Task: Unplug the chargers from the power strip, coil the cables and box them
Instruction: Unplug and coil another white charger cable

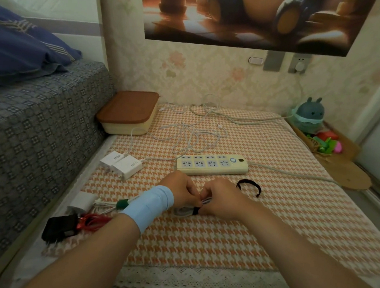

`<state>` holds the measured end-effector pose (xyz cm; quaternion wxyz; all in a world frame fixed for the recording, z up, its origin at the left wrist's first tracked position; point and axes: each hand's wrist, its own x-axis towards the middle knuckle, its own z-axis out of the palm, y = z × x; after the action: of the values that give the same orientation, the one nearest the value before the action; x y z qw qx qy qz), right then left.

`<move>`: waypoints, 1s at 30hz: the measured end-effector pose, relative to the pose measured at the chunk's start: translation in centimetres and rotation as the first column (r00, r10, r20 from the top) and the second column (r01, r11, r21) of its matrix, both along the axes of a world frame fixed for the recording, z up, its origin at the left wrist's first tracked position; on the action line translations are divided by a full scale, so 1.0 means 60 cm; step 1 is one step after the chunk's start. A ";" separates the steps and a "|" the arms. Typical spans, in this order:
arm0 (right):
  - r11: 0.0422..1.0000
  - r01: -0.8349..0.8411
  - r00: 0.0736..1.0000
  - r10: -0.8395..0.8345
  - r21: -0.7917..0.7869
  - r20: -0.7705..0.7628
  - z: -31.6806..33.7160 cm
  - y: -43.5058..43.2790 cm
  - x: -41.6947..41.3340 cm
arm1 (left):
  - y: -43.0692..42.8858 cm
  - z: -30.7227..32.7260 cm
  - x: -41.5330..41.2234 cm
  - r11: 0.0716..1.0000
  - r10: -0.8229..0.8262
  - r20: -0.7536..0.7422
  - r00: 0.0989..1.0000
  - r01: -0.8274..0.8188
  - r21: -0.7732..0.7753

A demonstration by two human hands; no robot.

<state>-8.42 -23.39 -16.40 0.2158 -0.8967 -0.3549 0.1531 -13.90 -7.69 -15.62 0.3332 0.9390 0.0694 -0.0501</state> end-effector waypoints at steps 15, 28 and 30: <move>0.995 0.038 0.991 -0.025 0.094 -0.133 -0.002 0.001 0.006 | 0.034 0.012 -0.018 0.915 -0.273 -0.219 0.937 0.323 0.242; 0.996 -0.059 0.992 0.050 0.071 0.119 -0.011 0.031 -0.001 | 0.064 0.031 -0.019 0.909 -0.198 -0.061 0.978 0.206 0.363; 0.994 -0.065 0.974 0.045 0.083 0.223 -0.005 0.052 -0.001 | 0.084 0.035 -0.024 0.929 -0.128 0.019 0.992 0.113 0.353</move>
<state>-8.49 -20.30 -16.73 0.2108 -0.8874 -0.4079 0.0424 -15.36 -2.67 -13.54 0.1578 0.9867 0.0125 -0.0376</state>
